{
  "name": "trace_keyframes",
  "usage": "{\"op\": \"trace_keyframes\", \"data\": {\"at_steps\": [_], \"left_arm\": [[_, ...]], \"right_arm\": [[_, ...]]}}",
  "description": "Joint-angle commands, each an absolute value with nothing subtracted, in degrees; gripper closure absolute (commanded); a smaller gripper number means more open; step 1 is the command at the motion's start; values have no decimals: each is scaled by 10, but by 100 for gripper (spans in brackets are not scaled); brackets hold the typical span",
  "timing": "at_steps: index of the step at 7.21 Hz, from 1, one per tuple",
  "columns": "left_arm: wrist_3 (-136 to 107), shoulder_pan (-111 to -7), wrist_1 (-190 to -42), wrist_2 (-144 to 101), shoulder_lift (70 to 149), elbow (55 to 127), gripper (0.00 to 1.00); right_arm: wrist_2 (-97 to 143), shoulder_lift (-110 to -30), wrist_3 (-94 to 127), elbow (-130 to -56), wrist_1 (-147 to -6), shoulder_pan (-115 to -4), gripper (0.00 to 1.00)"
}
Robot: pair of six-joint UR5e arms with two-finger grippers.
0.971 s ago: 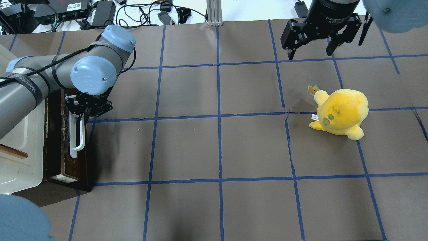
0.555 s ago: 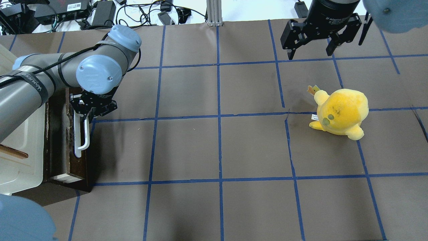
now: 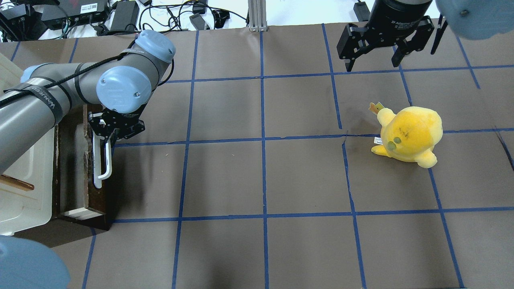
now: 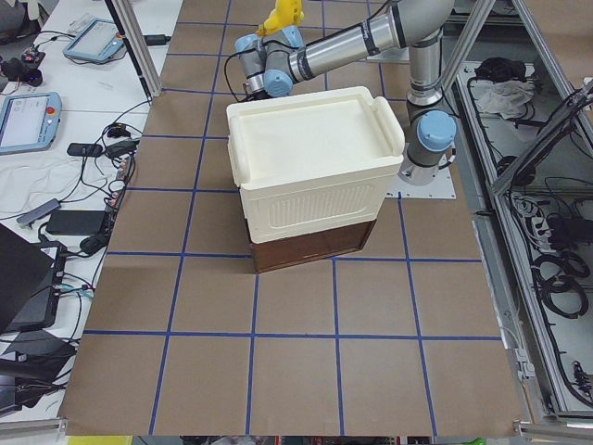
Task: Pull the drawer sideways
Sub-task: 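Pull the handle with the left gripper, sliding the drawer out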
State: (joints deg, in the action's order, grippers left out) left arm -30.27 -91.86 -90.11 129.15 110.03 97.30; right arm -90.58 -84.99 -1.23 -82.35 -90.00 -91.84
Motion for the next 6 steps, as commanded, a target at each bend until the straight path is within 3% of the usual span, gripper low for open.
{"op": "trace_keyframes", "data": {"at_steps": [1,6], "left_arm": [[-304,-925,-904,1291,1100,971,100],[-306,-930,-913,1285,1105,954,100]], "right_arm": [[-906,-850,-12,-824,-900,-918,0],[-906,-850,-12,-824,-900,-918,0]]}}
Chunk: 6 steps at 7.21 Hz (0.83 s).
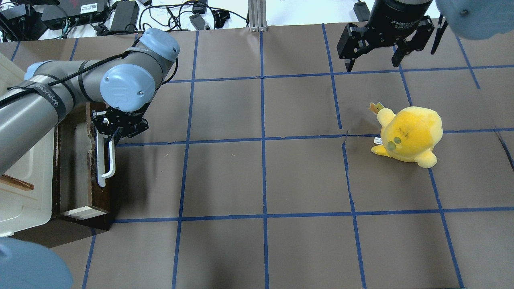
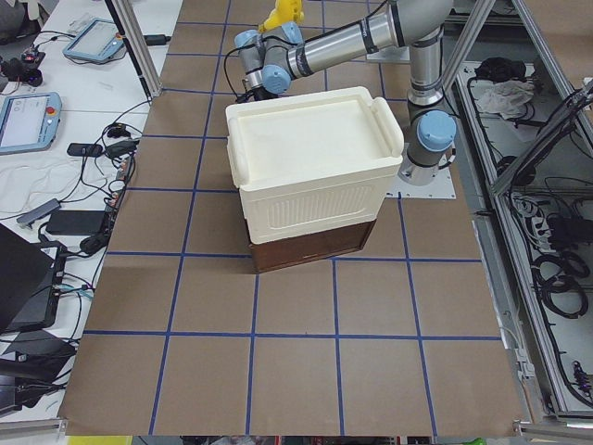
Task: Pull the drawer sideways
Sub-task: 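Pull the handle with the left gripper, sliding the drawer out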
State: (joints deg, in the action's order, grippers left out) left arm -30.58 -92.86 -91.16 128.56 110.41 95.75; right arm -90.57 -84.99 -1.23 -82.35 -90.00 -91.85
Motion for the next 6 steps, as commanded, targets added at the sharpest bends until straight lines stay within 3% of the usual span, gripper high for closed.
{"op": "trace_keyframes", "data": {"at_steps": [1,6], "left_arm": [[-306,-930,-913,1284,1106,954,100],[-319,-942,-921,1281,1114,942,100]], "right_arm": [[-905,-850,-12,-824,-900,-918,0],[-905,-850,-12,-824,-900,-918,0]]}}
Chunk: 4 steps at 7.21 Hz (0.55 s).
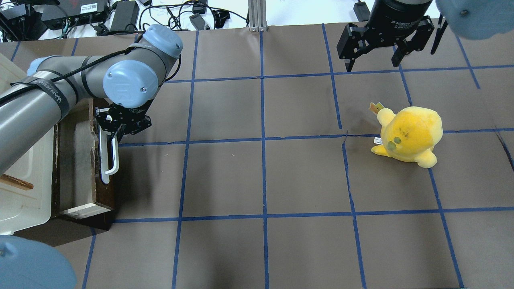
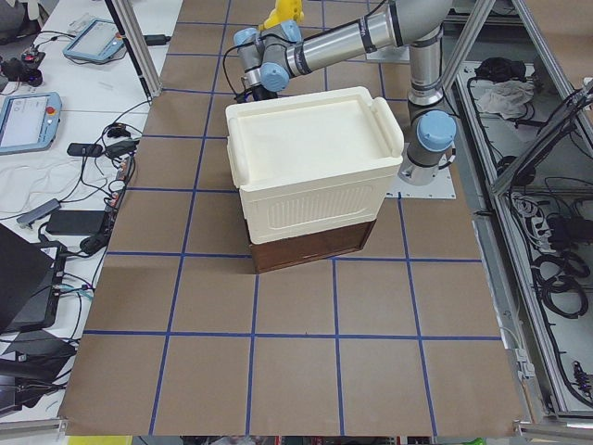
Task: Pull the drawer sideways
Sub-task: 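Pull the handle with the left gripper, sliding the drawer out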
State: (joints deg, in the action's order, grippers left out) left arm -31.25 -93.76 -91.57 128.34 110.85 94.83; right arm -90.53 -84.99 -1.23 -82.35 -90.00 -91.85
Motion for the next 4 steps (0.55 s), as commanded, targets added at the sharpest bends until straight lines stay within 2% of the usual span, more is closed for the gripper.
{"op": "trace_keyframes", "data": {"at_steps": [1,4], "left_arm": [[-327,-944,-933,1281,1118,933,100],[-344,-959,-944,1273,1128,918,100]], "right_arm": [[-905,-850,-12,-824,-900,-918,0],[-906,-850,-12,-824,-900,-918,0]]}}
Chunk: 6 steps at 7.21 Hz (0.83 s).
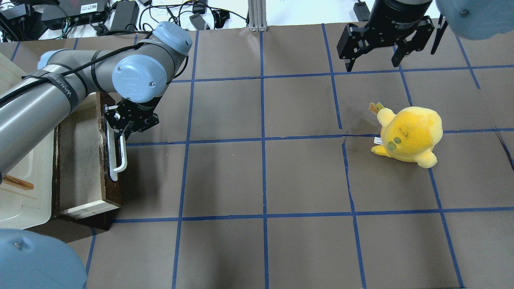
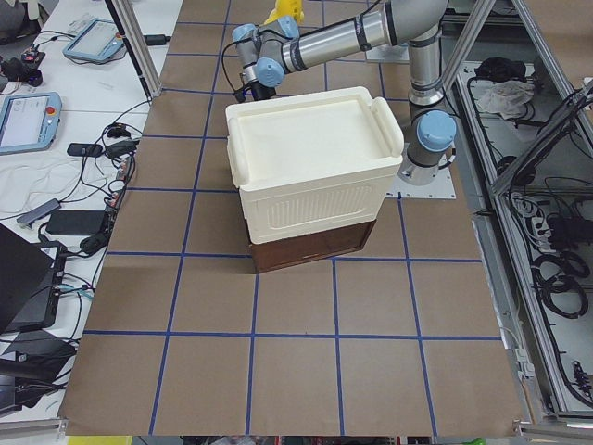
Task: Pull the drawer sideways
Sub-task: 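Pull the handle with the left gripper, sliding the drawer out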
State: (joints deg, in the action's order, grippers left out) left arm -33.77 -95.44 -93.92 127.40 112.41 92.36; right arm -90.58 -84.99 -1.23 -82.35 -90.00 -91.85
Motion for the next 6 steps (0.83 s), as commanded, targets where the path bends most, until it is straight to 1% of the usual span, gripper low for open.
{"op": "trace_keyframes", "data": {"at_steps": [1,6], "left_arm": [[-349,-961,-945,1271,1131,917,100],[-380,-981,-963,1248,1150,887,100]], "right_arm": [[-905,-850,-12,-824,-900,-918,0],[-905,-850,-12,-824,-900,-918,0]]}}
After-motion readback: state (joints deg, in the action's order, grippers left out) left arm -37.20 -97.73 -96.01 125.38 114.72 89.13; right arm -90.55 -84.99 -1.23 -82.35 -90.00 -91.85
